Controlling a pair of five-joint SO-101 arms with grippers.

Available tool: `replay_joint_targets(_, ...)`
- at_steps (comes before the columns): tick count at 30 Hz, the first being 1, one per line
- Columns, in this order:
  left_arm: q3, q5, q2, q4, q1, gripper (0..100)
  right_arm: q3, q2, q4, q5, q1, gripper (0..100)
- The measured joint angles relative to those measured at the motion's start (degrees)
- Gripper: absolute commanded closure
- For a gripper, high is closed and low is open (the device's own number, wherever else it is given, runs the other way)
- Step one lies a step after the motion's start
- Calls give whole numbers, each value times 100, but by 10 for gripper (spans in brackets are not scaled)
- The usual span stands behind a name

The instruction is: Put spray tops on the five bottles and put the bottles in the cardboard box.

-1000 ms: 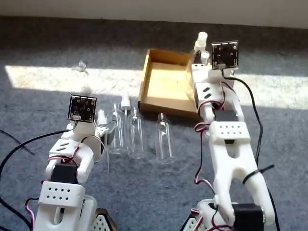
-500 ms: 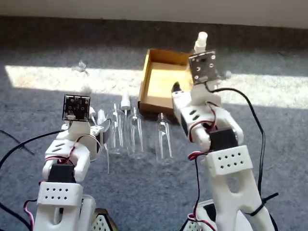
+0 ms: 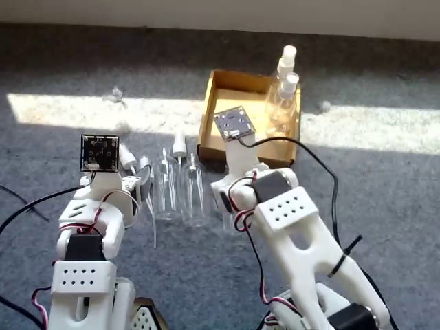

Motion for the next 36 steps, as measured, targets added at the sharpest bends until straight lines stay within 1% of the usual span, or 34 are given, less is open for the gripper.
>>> replay_joint_targets(4,0,0,0,0,0,766,-290,642,202,-211,18,749)
replay_joint_targets(8,0,0,0,0,0,766,-387,1064,211,-255,-9,749)
replay_joint_targets(13,0,0,0,0,0,766,-404,1292,211,-255,-255,749)
replay_joint_targets(16,0,0,0,0,0,766,-413,1345,211,-255,-273,749)
replay_joint_targets(23,0,0,0,0,0,766,-413,1380,-721,-255,-299,749)
replay_joint_targets(36,0,0,0,0,0,766,-343,1380,-888,-264,-299,749)
